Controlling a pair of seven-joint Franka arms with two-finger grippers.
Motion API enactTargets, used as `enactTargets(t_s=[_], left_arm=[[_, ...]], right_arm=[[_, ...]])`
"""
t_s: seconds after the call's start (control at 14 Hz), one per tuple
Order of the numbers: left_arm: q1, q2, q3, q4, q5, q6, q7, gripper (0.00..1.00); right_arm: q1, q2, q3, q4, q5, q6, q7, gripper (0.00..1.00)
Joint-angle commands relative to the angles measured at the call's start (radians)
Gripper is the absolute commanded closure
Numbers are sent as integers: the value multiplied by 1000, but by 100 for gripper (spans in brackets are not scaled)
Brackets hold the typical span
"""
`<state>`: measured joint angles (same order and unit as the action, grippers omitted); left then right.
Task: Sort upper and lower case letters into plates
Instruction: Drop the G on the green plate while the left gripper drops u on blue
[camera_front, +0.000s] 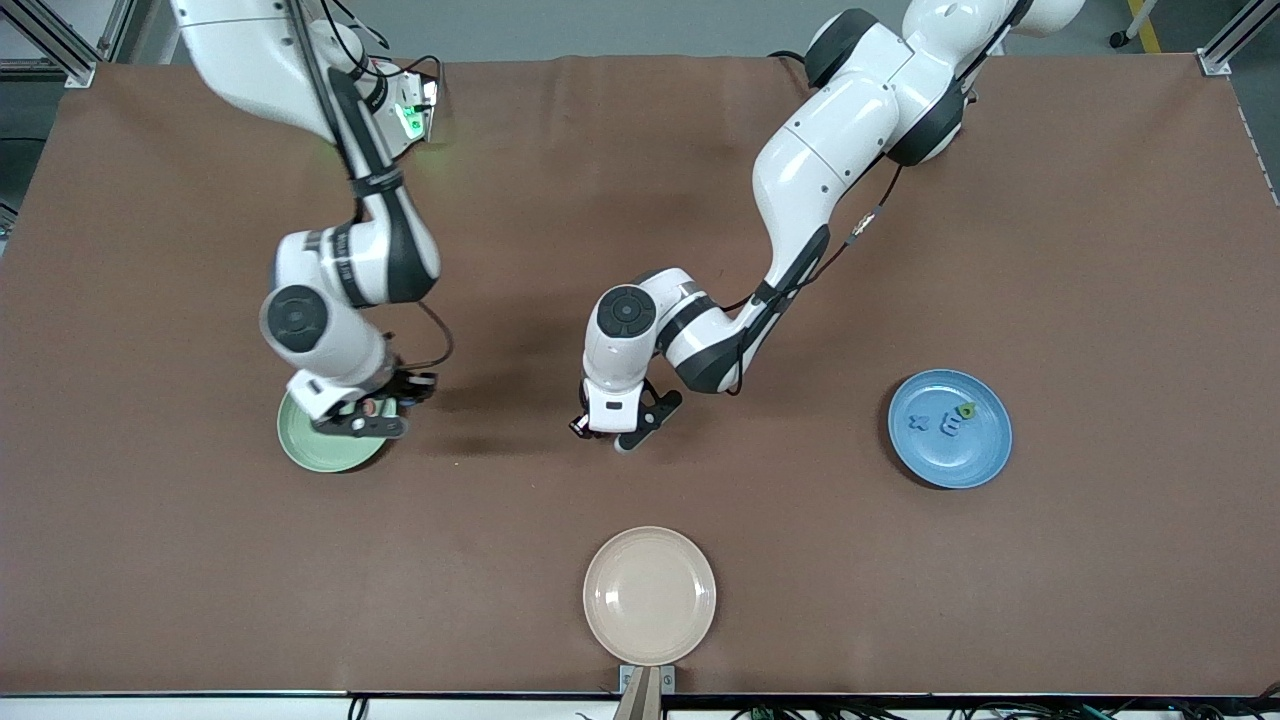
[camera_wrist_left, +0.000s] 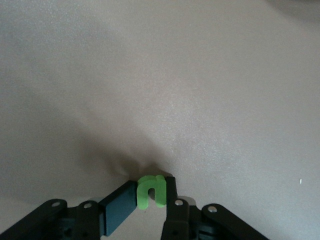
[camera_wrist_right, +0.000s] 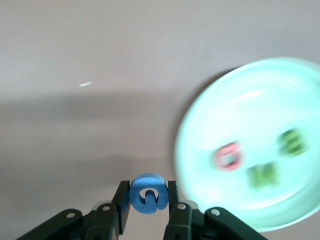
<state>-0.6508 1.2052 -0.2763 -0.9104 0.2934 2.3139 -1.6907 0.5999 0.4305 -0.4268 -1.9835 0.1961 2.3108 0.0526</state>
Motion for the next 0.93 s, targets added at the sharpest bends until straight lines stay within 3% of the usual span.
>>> enactTargets(t_s=[0.0, 0.29, 0.64, 0.79, 0.86], left_arm=[[-1, 13, 12, 31, -22, -56, 17, 92], [58, -88, -1, 24, -42, -166, 42, 93], [157, -254, -8, -59, -69, -316, 120, 92], [207, -303, -14, -94, -68, -376, 147, 91], [233, -334, -15, -120, -68, -393, 175, 91]], right_arm=[[-130, 7, 10, 26, 11, -1, -195, 98], [-167, 51, 13, 35, 17, 29, -235, 98], [-164, 143, 17, 41, 37, 102, -229, 95], [-160, 157, 17, 43, 62, 107, -232, 88], [-160, 157, 17, 45, 62, 107, -232, 64]])
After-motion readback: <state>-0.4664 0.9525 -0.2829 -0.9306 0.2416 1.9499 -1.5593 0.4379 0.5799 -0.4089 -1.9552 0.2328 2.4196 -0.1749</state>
